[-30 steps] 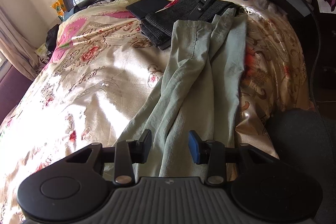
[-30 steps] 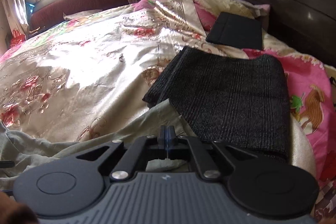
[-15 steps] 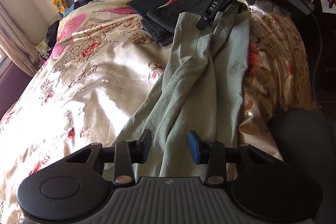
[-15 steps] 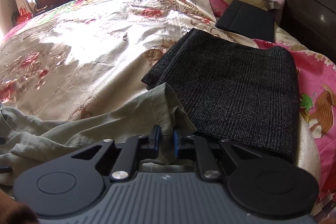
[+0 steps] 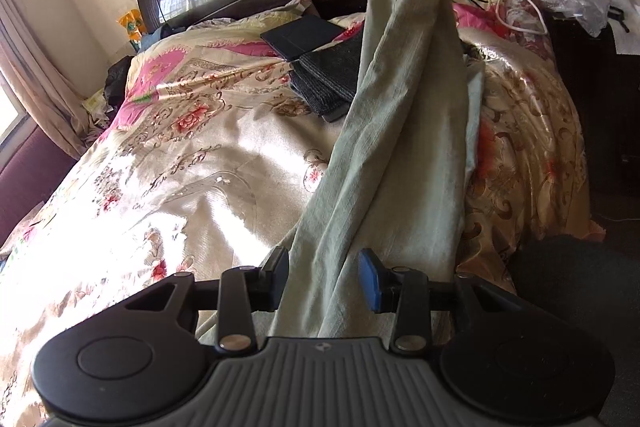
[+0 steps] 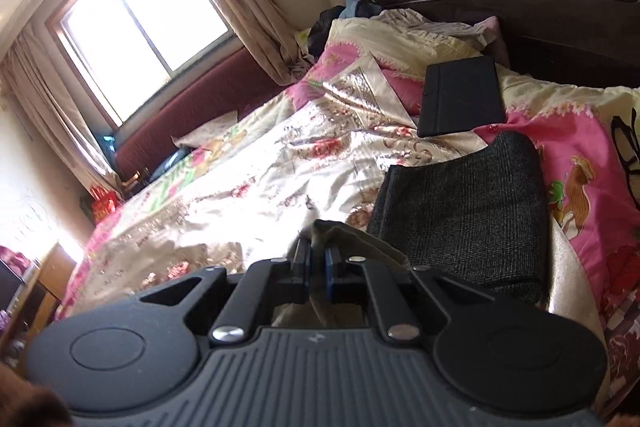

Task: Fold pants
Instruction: 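Open the right tool and release the leg near the black cloth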

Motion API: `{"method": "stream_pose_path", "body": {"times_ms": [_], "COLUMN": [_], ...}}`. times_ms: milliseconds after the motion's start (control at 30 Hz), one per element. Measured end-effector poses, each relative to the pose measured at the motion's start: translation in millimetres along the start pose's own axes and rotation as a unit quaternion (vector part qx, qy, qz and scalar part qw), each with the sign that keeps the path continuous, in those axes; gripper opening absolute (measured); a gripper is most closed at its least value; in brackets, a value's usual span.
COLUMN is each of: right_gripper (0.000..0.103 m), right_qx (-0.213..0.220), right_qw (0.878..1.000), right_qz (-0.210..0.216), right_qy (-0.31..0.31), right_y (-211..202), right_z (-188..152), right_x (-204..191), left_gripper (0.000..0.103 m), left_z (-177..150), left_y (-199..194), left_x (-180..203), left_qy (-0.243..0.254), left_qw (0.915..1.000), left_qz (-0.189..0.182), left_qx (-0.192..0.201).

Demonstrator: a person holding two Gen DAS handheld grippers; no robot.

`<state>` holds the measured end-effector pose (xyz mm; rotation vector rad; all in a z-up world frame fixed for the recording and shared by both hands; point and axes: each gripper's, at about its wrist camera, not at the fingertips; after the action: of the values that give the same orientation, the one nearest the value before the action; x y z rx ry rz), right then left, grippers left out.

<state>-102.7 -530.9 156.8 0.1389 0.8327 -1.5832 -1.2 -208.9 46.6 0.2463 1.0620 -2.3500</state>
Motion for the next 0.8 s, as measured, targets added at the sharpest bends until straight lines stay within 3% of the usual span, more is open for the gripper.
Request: {"method": "stream_pose_path", "body": {"times_ms": [67,167,267,367,500,600,700,800], "right_gripper": [0.006,0.006,0.014,0.018,0.018,0.018,0.024,0.034], "right_qx": [0.010,0.018,0.029,-0.022,-0.068,-0.080,-0.084,-0.070], "right_qw": [1.000,0.999,0.996,0.983,0.983,0.980,0.975,0.980], "right_qz": [0.003,-0.028,-0.082,-0.178,-0.171,-0.182,-0.201,-0.183], "right_qy": [0.003,-0.019,0.004,-0.026,0.013,-0.015,-0.034,-0.023], "right_y": [-26.0,-44.8,-8.5,50.9,76.7,75.9,80.0,83.6], "right_z": [2.0,0.8,-0.4,-11.1,-51.4,-74.0,-77.7,-75.0], "right_x": [-13.7,-29.7,-13.4,9.2,37.0,36.8,46.8,64.7], "left_gripper": [0.057,0.063,0.063,0.063,0.064,0.064,0.064,0.064], "left_z": [-0.5,-0.7,-1.3,-10.0,-29.7,-36.7,-31.9,-20.5], "left_y": [-7.1,-5.5,8.4,14.3,17.6,26.4,34.0,40.9], "left_x": [-2.4,-1.9,-1.5,3.1,2.5,5.8,6.1,5.8], "left_qy": [-0.004,0.002,0.000,0.015,0.017,0.029,0.020,0.009], "left_qw": [0.9999,0.9998,0.9999,0.9987,0.9981,0.9971,0.9972,0.9980], "left_qz": [-0.005,0.003,0.011,0.045,0.033,0.031,0.027,0.016], "left_qx": [0.011,0.020,0.000,-0.021,-0.049,-0.063,-0.067,-0.061]}}
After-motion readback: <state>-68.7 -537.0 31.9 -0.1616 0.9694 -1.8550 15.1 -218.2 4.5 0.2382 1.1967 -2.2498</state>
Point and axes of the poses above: each gripper's, at about its wrist camera, not at the fingertips, and y roughly the way its jaws point, x to its right, z to its top, and after that the axes turned 3 degrees about z, right-handed
